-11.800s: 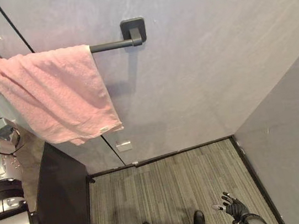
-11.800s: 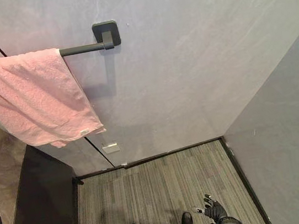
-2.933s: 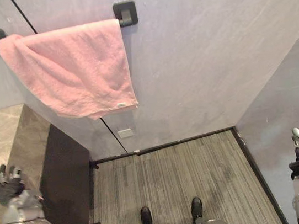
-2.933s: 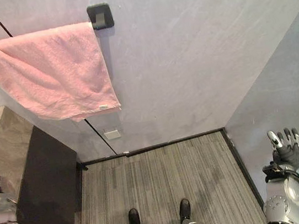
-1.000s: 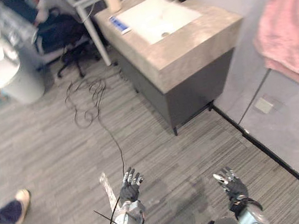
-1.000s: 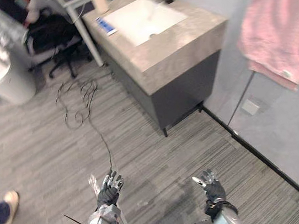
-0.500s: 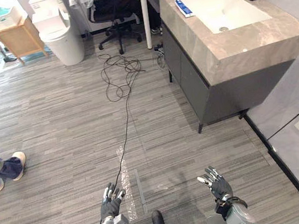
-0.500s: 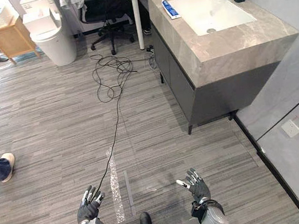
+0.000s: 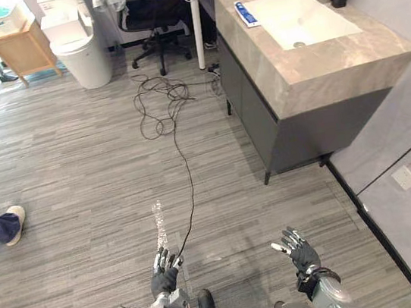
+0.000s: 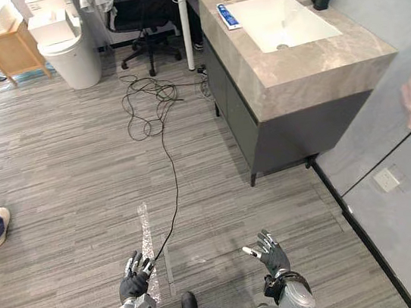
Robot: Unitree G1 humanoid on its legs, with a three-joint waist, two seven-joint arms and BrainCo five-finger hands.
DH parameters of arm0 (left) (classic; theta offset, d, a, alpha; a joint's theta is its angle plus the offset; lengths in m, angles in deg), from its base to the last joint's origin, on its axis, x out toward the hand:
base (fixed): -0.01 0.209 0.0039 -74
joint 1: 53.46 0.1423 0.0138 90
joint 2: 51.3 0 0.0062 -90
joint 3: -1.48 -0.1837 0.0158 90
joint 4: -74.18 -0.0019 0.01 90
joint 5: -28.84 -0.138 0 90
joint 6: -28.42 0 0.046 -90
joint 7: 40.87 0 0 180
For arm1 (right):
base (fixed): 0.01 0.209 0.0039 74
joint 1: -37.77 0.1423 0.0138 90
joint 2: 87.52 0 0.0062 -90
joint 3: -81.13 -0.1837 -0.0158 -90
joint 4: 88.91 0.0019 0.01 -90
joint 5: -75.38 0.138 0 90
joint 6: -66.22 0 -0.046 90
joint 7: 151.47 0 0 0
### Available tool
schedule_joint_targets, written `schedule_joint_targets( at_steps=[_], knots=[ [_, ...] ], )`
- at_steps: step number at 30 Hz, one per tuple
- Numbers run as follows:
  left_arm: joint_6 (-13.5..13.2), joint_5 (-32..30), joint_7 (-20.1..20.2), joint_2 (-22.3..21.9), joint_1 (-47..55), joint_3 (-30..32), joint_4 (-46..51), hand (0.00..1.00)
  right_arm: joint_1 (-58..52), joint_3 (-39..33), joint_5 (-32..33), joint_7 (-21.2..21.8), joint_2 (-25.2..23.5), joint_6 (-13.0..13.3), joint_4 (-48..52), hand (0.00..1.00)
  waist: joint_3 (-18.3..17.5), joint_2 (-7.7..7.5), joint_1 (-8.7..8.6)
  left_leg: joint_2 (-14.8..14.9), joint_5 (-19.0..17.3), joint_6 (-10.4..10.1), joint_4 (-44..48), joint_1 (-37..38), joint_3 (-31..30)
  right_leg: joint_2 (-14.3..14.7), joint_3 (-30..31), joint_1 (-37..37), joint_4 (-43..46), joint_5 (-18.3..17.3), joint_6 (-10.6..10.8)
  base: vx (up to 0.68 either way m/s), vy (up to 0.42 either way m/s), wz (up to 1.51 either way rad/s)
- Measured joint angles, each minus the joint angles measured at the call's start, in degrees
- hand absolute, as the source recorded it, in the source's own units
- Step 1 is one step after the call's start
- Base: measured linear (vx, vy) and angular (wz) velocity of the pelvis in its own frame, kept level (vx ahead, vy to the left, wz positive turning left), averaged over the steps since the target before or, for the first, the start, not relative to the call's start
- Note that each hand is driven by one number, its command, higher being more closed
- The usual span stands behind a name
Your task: Organize washtable
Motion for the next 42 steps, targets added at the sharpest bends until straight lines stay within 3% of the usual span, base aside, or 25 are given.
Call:
schedule_joint_targets(
  at_steps=[3, 6, 7, 8, 9, 10, 11, 14, 16, 17, 18, 19, 21, 22, 23, 24, 25, 26, 28, 30, 31, 33, 36, 39, 42],
  knots=[
    [0.1, 0.0, -0.1, 0.4, 0.0, 0.4, 1.7, 0.0, 2.0, 0.3, -1.3, -0.8, -0.8, 0.0, 0.0, 0.0, 0.1, -1.2, 0.26, -1.5, -3.3, 1.2, 5.1, -3.2, -1.0, -1.7, -1.7, 0.0, 0.3, -0.5, 1.1, 0.05, 0.066, 0.28],
    [0.1, 0.0, -0.2, 0.2, 0.8, 0.4, 4.3, 0.0, 1.9, 0.1, -1.3, -1.1, -0.4, 0.0, 0.0, 0.0, 0.8, -2.06, 1.77, -3.2, -12.2, 2.5, 18.1, -7.7, -1.4, -4.7, -2.7, 0.0, 8.2, -2.8, 3.5, 0.09, 0.133, 0.25],
    [0.2, 0.1, -0.4, 0.1, 0.9, 0.4, 4.2, 0.0, 1.9, 0.1, -1.6, -1.2, 0.1, 0.0, 0.1, 0.0, 1.3, -1.16, 1.57, -2.9, -14.5, 3.2, 21.8, -7.9, -2.7, -4.8, -2.2, -2.1, 16.1, -2.4, 2.8, 0.07, 0.175, 0.48],
    [0.2, 0.2, -0.6, 0.6, 1.2, 0.3, 4.3, 0.0, 1.3, 0.3, -2.9, -1.5, 0.1, -0.1, 0.3, 0.0, 1.8, -0.94, 1.27, -2.6, -16.5, 3.9, 24.3, -7.3, -4.3, -4.8, -0.6, -6.4, 28.0, 1.1, -1.8, 0.14, 0.202, 0.58],
    [0.2, 0.8, -1.3, 1.6, 1.3, 0.2, 4.4, 0.0, 0.6, 0.5, -3.6, -1.8, 0.3, 0.0, 0.9, 0.0, 2.4, -0.2, 1.23, -2.0, -17.4, 4.7, 24.3, -5.0, -5.5, -4.5, 2.0, -11.5, 38.3, 6.3, -2.9, 0.2, 0.134, 0.49],
    [0.2, 1.1, -1.4, 1.7, 1.5, 0.0, 4.3, 0.0, 0.5, 0.9, -3.6, -2.0, -0.1, 0.0, 1.0, 0.0, 2.4, -0.61, 1.26, -1.7, -17.9, 5.3, 24.3, -4.3, -6.0, -3.6, 3.0, -13.3, 41.1, 5.3, -2.7, 0.24, 0.08, 0.32],
    [0.3, 1.2, -1.8, 3.0, 1.5, 0.4, 4.2, 0.0, 0.6, 2.1, -3.5, -2.1, -0.8, 0.0, 1.1, 0.0, 2.4, -1.55, 1.35, -1.5, -18.5, 6.2, 24.1, -3.6, -6.6, -1.6, 3.3, -16.4, 42.1, 0.4, -3.1, 0.23, 0.051, 0.23],
    [1.4, 1.2, -1.4, 4.5, 1.5, -0.2, 4.2, 0.0, 0.9, 2.6, -2.4, -2.0, -2.2, 0.1, 2.8, 0.0, 2.7, -2.2, -0.04, -1.5, -19.1, 7.1, 21.9, -2.2, -6.8, 2.7, 1.8, -21.3, 25.3, -1.1, -2.2, 0.21, 0.055, 0.08],
    [1.8, 1.2, -1.2, 4.5, 1.3, -0.7, 4.2, 0.0, 0.4, 2.1, -1.8, -2.1, -2.1, 0.1, 2.9, 0.0, 3.1, -2.23, -0.92, -2.4, -19.4, 7.6, 19.6, 0.3, -6.3, 4.7, 0.9, -21.4, 8.6, 4.2, -0.3, 0.25, 0.038, -0.08],
    [1.9, 1.1, -1.2, 4.6, 1.2, -0.9, 4.1, 0.0, -0.4, 1.7, -1.9, -2.1, -2.0, 0.1, 2.9, 0.0, 3.1, -3.04, -1.57, -4.0, -19.8, 7.3, 17.5, 2.8, -6.2, 4.4, 0.4, -21.5, 0.4, 8.0, 1.3, 0.38, 0.021, 0.0],
    [2.0, 1.1, -1.2, 4.8, 0.8, -0.8, 3.7, 0.0, -0.9, 1.4, -1.9, -2.2, -1.9, -0.2, 2.9, 0.0, 3.1, -3.92, -2.28, -5.7, -20.7, 6.6, 15.9, 4.8, -6.2, 3.9, 0.5, -22.3, -1.9, 9.1, 1.2, 0.33, -0.006, 0.1],
    [2.1, 1.1, -1.2, 4.9, 0.6, -1.0, 3.3, 0.0, -1.1, 1.3, -1.8, -2.2, -1.8, -0.2, 3.0, 0.0, 2.9, -4.14, -2.68, -6.2, -21.4, 6.5, 15.6, 5.9, -6.2, 3.6, 0.7, -22.5, -2.3, 9.2, 1.0, 0.37, -0.045, 0.23],
    [2.4, 1.1, -1.1, 4.9, 0.4, -2.5, 2.4, 0.0, -2.5, 0.2, -1.1, -2.2, -1.9, -0.2, 3.1, 0.0, 1.3, -2.99, -3.6, -6.2, -26.2, 5.8, 17.2, 8.1, -6.7, 4.6, 0.5, -23.6, -1.2, 12.8, -4.8, 0.51, -0.088, 0.25],
    [2.4, 1.1, -1.1, 4.8, 0.6, -2.6, 2.3, 0.0, -2.8, -0.1, -0.7, -2.1, -1.8, -0.2, 3.1, 0.0, 0.6, -2.06, -3.7, -5.5, -27.9, 5.1, 18.6, 8.0, -6.9, 5.5, 0.1, -23.6, -0.8, 13.7, -6.2, 0.66, -0.121, 0.19],
    [2.6, 1.1, -0.9, 3.6, 1.5, -2.8, 1.7, 0.0, -3.6, -0.3, -0.7, -2.0, -1.5, -0.7, 3.1, 0.0, -1.5, 0.31, -3.68, -3.0, -31.1, 2.0, 21.9, 8.4, -6.7, 7.7, -2.0, -22.2, -0.3, 13.8, -7.5, 0.78, -0.129, 0.16],
    [2.7, 1.1, -0.9, 3.5, 1.7, -2.6, 0.8, 0.0, -3.6, -0.3, -0.7, -2.0, -1.4, -0.9, 3.1, 0.0, -2.2, 1.31, -3.65, -1.2, -32.6, -0.8, 28.0, 7.3, -5.9, 8.9, -3.1, -21.2, 0.4, 16.0, -9.4, 0.91, -0.158, 0.07],
    [3.0, 1.2, -0.9, 3.2, 1.6, -2.5, 0.3, 0.0, -3.3, -0.2, -0.9, -2.0, -1.1, -1.0, 3.1, 0.0, -2.1, 2.78, -3.6, 0.8, -32.2, -3.4, 36.7, 4.6, -3.6, 10.6, -3.2, -20.7, 2.5, 16.2, -10.8, 0.92, -0.145, -0.27],
    [3.1, 1.5, -0.9, 2.5, 1.9, -2.5, 0.5, 0.0, -2.1, 0.3, -1.1, -2.0, -0.7, -1.2, 3.2, 0.0, -2.2, 4.79, -3.45, 3.9, -28.0, -8.2, 48.5, 1.2, -1.7, 13.0, -2.5, -18.6, 3.1, 14.2, -12.0, 0.71, -0.106, -0.54],
    [3.3, 2.6, -0.6, 2.1, 1.4, -2.1, 0.5, 0.0, 0.9, 0.5, -1.3, -2.1, -0.9, -1.2, 3.2, 0.0, -1.9, 5.86, -3.33, 8.5, -22.6, -8.4, 62.4, -3.0, 1.6, 15.1, 0.0, -14.4, 1.5, 12.9, -13.3, 0.68, -0.049, -0.81],
    [3.3, 2.7, 0.1, 2.1, -0.4, -2.0, 0.8, 0.0, 3.0, 0.5, -1.3, -2.3, -1.5, -1.1, 3.2, 0.0, -1.2, 4.9, -3.43, 12.4, -23.9, -5.6, 70.0, -5.4, 5.5, 15.3, 2.6, -8.6, -0.8, 12.4, -14.0, 0.57, -0.02, -0.53],
    [3.2, 2.7, 0.1, 2.1, -1.1, -2.0, 1.2, 0.0, 3.8, 0.4, -1.3, -2.6, -1.3, -0.6, 3.2, 0.0, -0.8, 4.19, -3.27, 13.8, -25.4, -2.8, 71.6, -6.0, 6.5, 15.0, 4.6, -4.7, -2.0, 12.0, -14.6, 0.47, 0.053, -0.47],
    [2.7, 2.8, -0.1, 2.3, -1.6, -1.8, 2.7, 0.0, 5.4, 0.4, -1.3, -3.5, -1.2, 0.4, 3.4, 0.0, -0.1, 2.54, -3.14, 14.2, -27.2, 0.2, 68.3, -9.1, 6.7, 13.1, 8.7, -0.5, -2.4, 8.0, -12.8, 0.43, 0.117, -0.47],
    [2.5, 2.9, -0.2, 2.1, -1.5, -1.8, 3.3, 0.0, 5.9, 0.4, -2.3, -3.8, -1.0, 0.3, 3.3, 0.0, 0.6, 1.95, -2.02, 12.7, -27.3, -0.1, 52.8, -13.9, 2.7, 11.0, 12.8, 1.9, -2.4, 4.9, -10.5, 0.32, 0.245, -0.59],
    [2.5, 2.9, -0.2, 1.5, 0.2, -1.8, 4.4, 0.0, 5.1, 0.3, -5.6, -3.8, 0.1, 0.3, 3.8, 0.0, 1.5, 0.43, -1.85, 8.3, -23.3, -5.8, 27.6, -15.4, -8.4, 7.0, 16.6, 2.9, 1.0, -1.0, -7.2, 0.29, 0.337, -0.57],
    [2.4, 2.9, -0.1, 0.2, 1.5, -0.7, 4.2, 0.0, 3.6, 0.4, -7.8, -3.9, 1.9, 0.2, 4.3, 0.0, 1.2, 2.08, -1.59, 10.4, -20.5, -10.5, 14.4, -14.3, -19.9, 5.6, 23.1, 2.1, 10.3, -10.5, -2.4, 0.37, 0.513, -0.88]
  ],
)
